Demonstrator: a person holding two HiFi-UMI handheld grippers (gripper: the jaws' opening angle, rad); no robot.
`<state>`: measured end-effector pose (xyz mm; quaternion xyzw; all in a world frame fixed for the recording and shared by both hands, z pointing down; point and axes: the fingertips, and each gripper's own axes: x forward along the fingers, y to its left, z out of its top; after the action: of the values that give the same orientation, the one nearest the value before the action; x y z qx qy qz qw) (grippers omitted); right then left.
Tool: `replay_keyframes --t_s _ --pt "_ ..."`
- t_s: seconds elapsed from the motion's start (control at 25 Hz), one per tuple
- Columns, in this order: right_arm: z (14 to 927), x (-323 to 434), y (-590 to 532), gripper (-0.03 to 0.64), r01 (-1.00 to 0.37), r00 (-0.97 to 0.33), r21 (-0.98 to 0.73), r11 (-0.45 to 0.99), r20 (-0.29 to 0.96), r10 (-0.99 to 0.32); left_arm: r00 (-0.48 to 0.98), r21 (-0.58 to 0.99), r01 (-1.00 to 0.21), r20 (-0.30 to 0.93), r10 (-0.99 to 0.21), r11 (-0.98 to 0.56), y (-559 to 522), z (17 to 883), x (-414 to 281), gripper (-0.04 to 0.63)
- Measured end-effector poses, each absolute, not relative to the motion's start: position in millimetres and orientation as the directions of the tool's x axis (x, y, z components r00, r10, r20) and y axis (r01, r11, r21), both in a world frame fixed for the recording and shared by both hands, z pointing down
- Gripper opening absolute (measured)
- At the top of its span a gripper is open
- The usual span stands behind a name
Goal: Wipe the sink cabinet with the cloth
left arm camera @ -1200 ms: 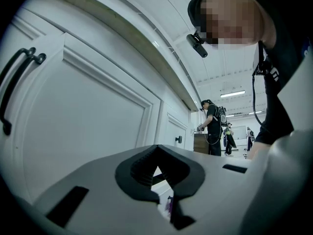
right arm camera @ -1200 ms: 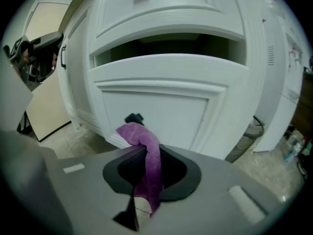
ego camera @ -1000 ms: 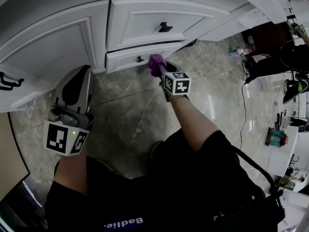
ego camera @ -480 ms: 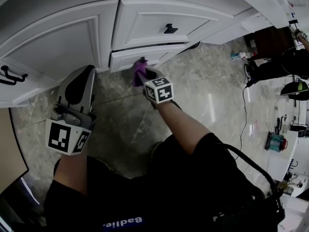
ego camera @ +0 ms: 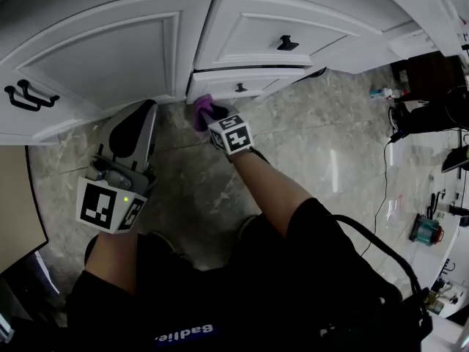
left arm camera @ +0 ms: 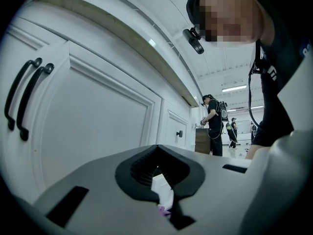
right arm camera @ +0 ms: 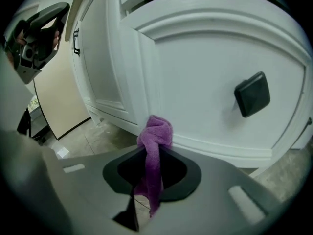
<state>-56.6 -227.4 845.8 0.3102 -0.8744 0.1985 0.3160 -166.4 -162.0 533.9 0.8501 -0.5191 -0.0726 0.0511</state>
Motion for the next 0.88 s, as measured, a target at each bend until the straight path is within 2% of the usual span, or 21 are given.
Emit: replay_keyframes --t_s 0.44,0.72,0.88 --pt "841 54 -275 0.058 -0.724 -0.486 -0.022 0.69 0.725 -0.487 0.474 0.174 -0.86 -0.079 -0.877 -0.48 -170 534 -147 0.003" --pt "845 149 -303 0.058 -0.823 -0.355 0.038 0.566 0.745 -0.565 0.491 0.184 -0.851 -0.057 -0.869 -0.493 -176 546 -130 0.003" --pt "845 163 -302 0.058 -0.849 -0.348 0.011 0.528 0.74 -0.576 0.496 0.197 -0.847 -0.039 -0.867 -0.494 -175 549 -121 0.003"
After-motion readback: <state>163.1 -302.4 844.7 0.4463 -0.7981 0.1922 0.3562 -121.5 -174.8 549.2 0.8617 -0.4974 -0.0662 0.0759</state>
